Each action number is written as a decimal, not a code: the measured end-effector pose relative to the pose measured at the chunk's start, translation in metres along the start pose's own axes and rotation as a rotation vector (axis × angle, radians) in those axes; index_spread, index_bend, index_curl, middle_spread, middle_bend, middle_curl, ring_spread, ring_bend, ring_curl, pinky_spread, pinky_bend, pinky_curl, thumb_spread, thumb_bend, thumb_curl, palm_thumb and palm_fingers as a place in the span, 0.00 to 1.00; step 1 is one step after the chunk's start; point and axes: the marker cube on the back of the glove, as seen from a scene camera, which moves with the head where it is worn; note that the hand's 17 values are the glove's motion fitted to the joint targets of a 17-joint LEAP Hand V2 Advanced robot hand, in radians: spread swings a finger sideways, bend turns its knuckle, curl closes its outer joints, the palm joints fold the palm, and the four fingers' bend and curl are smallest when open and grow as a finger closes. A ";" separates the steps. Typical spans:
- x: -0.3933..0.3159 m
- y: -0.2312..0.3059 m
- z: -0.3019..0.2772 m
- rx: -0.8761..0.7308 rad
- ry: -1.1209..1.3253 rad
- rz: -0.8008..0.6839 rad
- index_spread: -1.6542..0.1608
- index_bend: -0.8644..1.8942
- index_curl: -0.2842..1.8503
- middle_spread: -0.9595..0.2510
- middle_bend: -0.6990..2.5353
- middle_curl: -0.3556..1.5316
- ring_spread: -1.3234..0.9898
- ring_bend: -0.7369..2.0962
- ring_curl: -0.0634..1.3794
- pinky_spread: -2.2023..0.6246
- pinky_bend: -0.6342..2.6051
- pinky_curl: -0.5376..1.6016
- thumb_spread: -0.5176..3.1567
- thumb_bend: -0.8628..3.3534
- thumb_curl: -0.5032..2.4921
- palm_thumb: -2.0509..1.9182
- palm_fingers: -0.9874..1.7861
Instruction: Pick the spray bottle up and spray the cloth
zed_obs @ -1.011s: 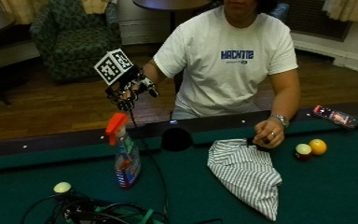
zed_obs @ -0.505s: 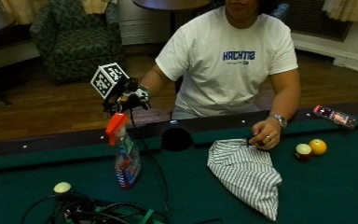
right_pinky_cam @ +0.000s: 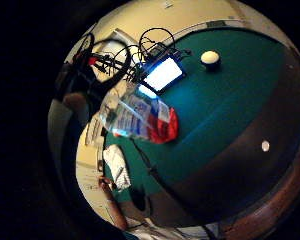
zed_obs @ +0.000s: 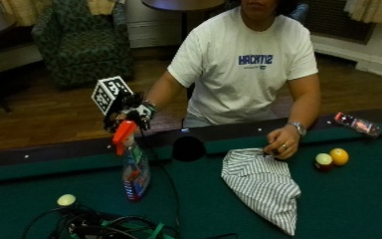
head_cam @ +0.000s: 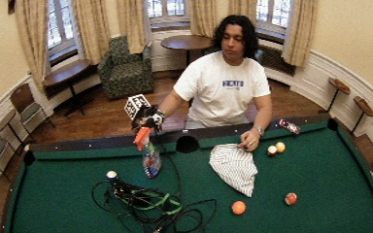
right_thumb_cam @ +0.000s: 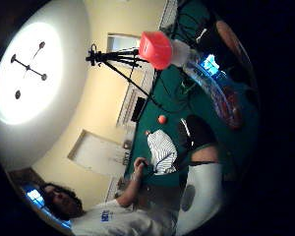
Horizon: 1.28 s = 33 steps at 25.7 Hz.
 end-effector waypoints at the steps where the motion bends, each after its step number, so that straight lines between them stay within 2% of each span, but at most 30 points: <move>1: 0.000 -0.003 0.002 0.005 -0.002 0.003 0.72 0.35 0.23 0.66 0.28 0.39 0.50 0.43 0.29 0.79 0.33 0.43 0.42 0.21 0.30 0.75 0.70; 6: -0.004 -0.017 0.009 0.023 0.016 0.008 0.73 0.32 0.21 0.65 0.27 0.38 0.49 0.45 0.30 0.72 0.39 0.44 0.41 0.20 0.30 0.76 0.75; 11: -0.011 -0.028 0.014 0.047 0.017 -0.011 0.74 0.39 0.25 0.62 0.32 0.42 0.48 0.46 0.33 0.69 0.39 0.46 0.37 0.20 0.32 0.78 0.83; 15: -0.004 -0.022 0.009 0.066 -0.011 -0.036 0.75 0.42 0.27 0.61 0.34 0.45 0.48 0.49 0.36 0.70 0.43 0.49 0.35 0.21 0.34 0.79 0.87; 20: -0.004 -0.023 0.005 0.106 -0.077 -0.049 0.75 0.53 0.32 0.59 0.40 0.50 0.47 0.55 0.41 0.71 0.45 0.52 0.35 0.20 0.35 0.77 0.90; 29: -0.010 -0.020 0.007 0.094 -0.134 -0.046 0.77 0.62 0.39 0.59 0.48 0.58 0.48 0.63 0.49 0.72 0.48 0.58 0.35 0.20 0.37 0.77 0.84; 33: -0.012 -0.021 0.008 0.074 -0.169 -0.044 0.78 0.61 0.40 0.60 0.49 0.59 0.48 0.64 0.51 0.72 0.50 0.59 0.36 0.20 0.38 0.75 0.79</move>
